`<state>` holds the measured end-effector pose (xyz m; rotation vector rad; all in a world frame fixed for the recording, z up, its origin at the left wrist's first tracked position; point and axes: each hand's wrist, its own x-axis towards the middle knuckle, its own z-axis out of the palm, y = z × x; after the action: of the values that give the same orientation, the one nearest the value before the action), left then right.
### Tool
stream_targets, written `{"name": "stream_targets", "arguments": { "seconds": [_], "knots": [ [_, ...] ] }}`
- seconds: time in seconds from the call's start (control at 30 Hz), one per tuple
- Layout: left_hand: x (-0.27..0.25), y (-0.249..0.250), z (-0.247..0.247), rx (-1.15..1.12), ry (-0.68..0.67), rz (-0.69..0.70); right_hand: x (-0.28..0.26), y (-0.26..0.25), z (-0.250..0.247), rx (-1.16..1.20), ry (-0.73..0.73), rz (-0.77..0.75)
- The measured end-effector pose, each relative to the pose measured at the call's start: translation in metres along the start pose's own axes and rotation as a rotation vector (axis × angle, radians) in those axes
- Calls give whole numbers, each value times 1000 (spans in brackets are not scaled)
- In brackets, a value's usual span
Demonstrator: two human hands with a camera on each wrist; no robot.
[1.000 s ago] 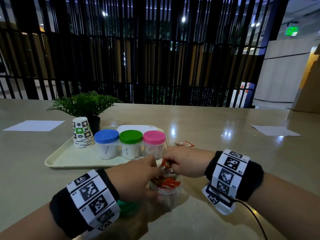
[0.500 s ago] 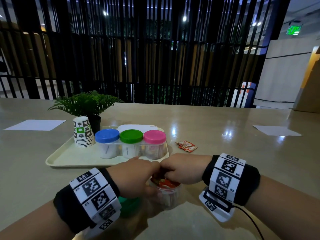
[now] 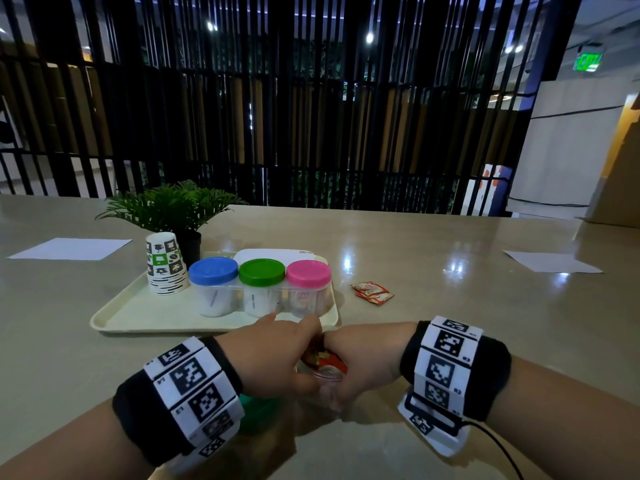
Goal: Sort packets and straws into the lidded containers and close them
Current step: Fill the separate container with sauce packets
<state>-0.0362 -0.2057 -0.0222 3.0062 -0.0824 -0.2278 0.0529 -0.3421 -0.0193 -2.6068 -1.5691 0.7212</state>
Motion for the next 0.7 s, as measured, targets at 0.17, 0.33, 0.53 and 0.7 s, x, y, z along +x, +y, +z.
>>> {"name": "stream_targets", "arguments": {
  "seconds": [0.17, 0.33, 0.53, 0.7],
  "knots": [
    [-2, 5, 3, 37, -39, -7, 1, -1, 2, 18, 33, 2],
    [-3, 6, 4, 58, 0, -12, 0, 1, 2, -3, 66, 17],
    [-3, 5, 0, 112, 65, 31, -6, 2, -1, -14, 160, 9],
    [11, 13, 0, 101, -86, 37, -3, 3, 5, -14, 149, 22]
  ]
}}
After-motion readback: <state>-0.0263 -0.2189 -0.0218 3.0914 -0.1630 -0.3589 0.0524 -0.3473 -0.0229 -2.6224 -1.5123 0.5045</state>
